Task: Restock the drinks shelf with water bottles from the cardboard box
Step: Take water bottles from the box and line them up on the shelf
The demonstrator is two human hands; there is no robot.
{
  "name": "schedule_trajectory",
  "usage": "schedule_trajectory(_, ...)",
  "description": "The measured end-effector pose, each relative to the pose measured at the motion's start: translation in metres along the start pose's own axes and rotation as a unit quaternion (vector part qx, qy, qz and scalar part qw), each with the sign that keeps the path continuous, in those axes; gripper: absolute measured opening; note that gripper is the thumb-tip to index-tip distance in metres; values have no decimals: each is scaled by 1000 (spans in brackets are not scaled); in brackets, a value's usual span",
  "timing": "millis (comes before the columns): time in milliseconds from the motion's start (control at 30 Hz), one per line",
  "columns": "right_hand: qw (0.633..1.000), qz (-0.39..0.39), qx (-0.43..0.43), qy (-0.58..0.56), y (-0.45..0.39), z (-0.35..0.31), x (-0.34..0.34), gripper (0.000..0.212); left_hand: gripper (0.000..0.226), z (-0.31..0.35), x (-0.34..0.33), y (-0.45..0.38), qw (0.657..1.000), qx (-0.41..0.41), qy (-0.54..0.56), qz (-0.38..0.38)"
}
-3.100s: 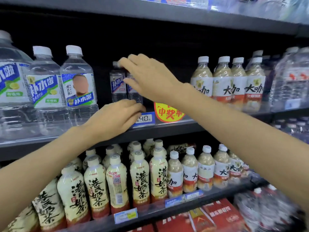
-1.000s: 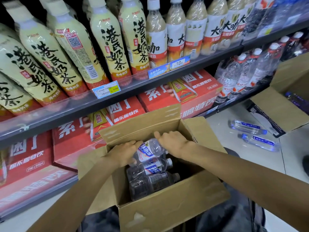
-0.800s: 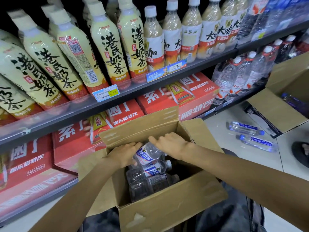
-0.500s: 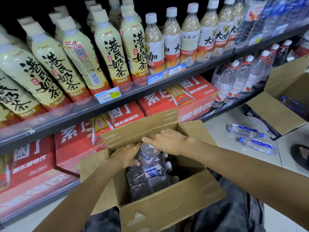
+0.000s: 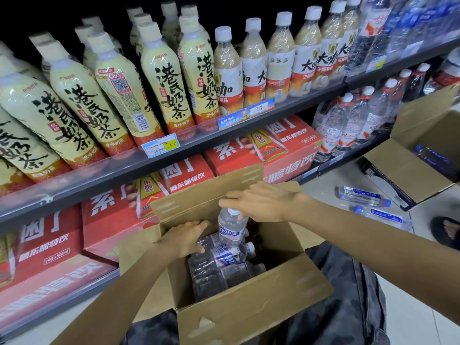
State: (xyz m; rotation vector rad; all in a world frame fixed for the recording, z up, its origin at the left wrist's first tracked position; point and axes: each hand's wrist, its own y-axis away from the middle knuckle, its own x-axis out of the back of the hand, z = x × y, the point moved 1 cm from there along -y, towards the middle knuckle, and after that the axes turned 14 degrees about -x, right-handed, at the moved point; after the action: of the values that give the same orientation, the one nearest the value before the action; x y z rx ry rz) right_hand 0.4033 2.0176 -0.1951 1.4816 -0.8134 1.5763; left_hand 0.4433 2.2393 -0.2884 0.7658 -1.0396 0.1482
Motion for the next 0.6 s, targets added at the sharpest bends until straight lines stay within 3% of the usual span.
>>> schedule_trajectory(300,982,-17,-9,-189,10,13,36,21,76,5,14,5,999,-14,43,16)
schedule_trajectory(433,979,16,-25,-201,16,17,60,19,68,8,38,16,981,-65,171,65)
schedule_trajectory(600,974,57,-27,-217,16,22,87,18,72,12,70,30,987,-60,135,66)
